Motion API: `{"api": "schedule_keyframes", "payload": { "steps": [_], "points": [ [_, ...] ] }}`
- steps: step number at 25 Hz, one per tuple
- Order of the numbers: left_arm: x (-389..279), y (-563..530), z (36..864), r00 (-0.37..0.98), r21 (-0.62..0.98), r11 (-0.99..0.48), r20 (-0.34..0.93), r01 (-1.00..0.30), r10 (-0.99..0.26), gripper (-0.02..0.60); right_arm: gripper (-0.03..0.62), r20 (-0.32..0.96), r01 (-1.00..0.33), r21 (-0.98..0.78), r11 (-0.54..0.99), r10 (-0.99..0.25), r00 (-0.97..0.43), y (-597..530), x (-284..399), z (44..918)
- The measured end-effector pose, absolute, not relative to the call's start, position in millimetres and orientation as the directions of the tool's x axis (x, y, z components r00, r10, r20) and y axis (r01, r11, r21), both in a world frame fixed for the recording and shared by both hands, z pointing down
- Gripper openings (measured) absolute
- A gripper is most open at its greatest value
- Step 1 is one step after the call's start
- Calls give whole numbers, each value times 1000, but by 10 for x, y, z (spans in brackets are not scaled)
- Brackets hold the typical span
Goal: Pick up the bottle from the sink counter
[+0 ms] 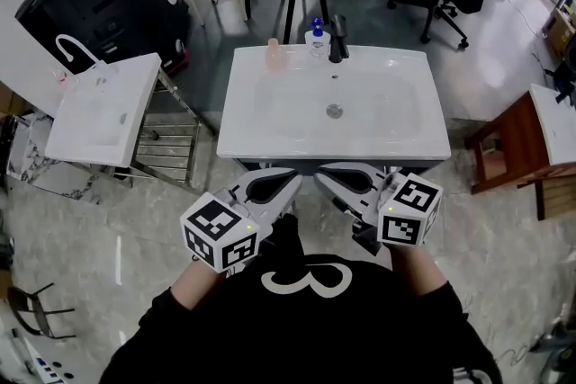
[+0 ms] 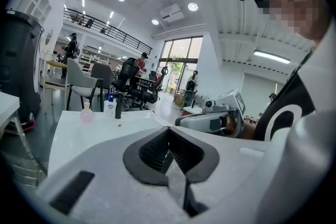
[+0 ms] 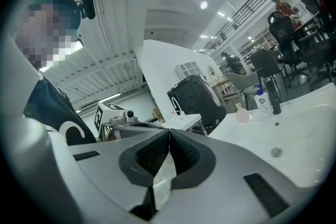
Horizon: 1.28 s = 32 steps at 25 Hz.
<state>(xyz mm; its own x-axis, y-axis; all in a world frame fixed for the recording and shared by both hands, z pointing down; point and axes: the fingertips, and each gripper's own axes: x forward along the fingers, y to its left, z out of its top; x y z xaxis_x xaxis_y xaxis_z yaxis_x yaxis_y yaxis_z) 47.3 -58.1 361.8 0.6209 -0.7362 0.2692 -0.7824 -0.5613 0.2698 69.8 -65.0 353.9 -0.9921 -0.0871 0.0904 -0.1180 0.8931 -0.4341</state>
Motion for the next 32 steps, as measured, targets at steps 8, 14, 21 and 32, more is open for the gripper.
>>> {"api": "schedule_keyframes", "payload": {
  "steps": [8, 14, 21, 32],
  "points": [
    [38, -1184, 3630, 617, 267, -558, 286, -786, -733, 15, 14, 94, -146, -454, 879, -115, -989, -1217, 317, 3572],
    [-338, -1696, 3625, 612, 264, -553, 288, -790, -737, 15, 14, 94, -166, -468, 868, -137, -986, -1684, 13, 3577],
    [-671, -2181, 3672, 631, 269, -572, 289, -775, -720, 15, 14, 111, -197, -488, 850, -164, -980, -2119, -313, 3659],
    [-1076, -2876, 3855, 669, 269, -612, 287, -743, -686, 17, 14, 167, -286, -514, 809, -233, -958, -2691, -616, 3853]
  ]
}}
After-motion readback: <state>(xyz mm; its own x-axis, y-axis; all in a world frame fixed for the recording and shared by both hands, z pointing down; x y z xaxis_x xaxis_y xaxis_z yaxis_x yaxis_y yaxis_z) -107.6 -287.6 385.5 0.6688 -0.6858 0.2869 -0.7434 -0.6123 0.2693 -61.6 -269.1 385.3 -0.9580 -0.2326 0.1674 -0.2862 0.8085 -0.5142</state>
